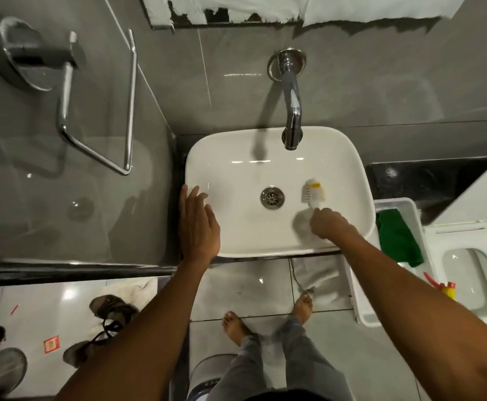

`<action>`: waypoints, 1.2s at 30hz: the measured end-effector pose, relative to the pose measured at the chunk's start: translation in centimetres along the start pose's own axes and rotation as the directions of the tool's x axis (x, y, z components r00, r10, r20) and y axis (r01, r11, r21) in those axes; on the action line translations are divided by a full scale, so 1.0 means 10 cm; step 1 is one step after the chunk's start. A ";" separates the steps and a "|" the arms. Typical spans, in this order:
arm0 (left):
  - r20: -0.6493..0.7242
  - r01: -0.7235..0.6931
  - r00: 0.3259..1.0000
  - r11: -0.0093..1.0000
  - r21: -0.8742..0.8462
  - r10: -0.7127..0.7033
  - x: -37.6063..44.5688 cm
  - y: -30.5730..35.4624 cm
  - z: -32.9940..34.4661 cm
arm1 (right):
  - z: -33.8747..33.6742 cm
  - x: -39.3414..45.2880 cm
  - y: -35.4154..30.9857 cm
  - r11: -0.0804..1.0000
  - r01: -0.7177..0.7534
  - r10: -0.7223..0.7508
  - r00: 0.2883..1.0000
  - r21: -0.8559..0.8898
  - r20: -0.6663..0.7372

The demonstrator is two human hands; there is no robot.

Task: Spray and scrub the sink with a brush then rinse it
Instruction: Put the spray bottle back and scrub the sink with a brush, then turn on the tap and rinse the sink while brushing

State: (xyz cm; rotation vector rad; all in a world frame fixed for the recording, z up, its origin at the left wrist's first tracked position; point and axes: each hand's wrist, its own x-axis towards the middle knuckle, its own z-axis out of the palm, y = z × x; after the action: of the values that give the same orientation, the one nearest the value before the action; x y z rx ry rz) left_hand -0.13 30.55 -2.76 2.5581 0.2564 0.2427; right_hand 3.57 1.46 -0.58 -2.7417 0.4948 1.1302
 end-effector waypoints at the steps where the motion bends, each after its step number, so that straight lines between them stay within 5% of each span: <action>1: -0.004 -0.003 1.000 1.000 -0.002 0.003 0.00 0.00 0.00 | -0.02 0.01 0.09 0.999 -0.037 0.037 0.999 0.022 -0.012; 7: -0.036 -0.058 0.998 0.998 -0.013 0.057 -0.01 -0.04 0.03 | -0.12 -0.05 0.18 0.985 -0.071 0.068 0.997 0.160 0.021; 12: -0.023 -0.180 0.982 0.962 0.203 0.189 -0.01 0.14 -0.05 | 0.00 -0.30 0.05 0.964 0.033 -0.004 0.994 0.264 -0.108; 15: -0.076 -0.301 0.949 0.951 0.067 0.306 0.10 0.59 -0.17 | 0.04 -0.49 -0.07 0.957 0.096 -0.061 0.989 0.274 -0.135; 18: -0.054 -0.260 0.965 0.961 -0.097 0.256 0.36 1.26 -0.36 | 0.08 -0.66 -0.14 0.946 0.136 -0.093 0.983 0.294 -0.155; 23: 0.078 -0.141 0.987 0.990 -0.034 0.143 0.74 2.04 -0.58 | 0.06 -0.84 -0.17 0.926 0.159 -0.099 0.978 0.342 -0.186; 27: 0.134 -0.085 0.988 0.995 0.056 0.077 0.86 2.22 -0.57 | -0.01 -0.93 -0.19 0.915 0.197 -0.133 0.971 0.353 -0.197; 36: 0.169 0.078 0.983 0.997 -0.025 -0.073 0.91 2.46 -0.53 | -0.13 -1.04 -0.21 0.907 0.200 -0.133 0.971 0.369 -0.199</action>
State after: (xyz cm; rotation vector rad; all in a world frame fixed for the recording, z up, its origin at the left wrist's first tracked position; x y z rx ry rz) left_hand 10.66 14.99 16.10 2.5133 0.2825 0.0026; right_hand -1.77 5.74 7.69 -2.4815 0.4365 0.6746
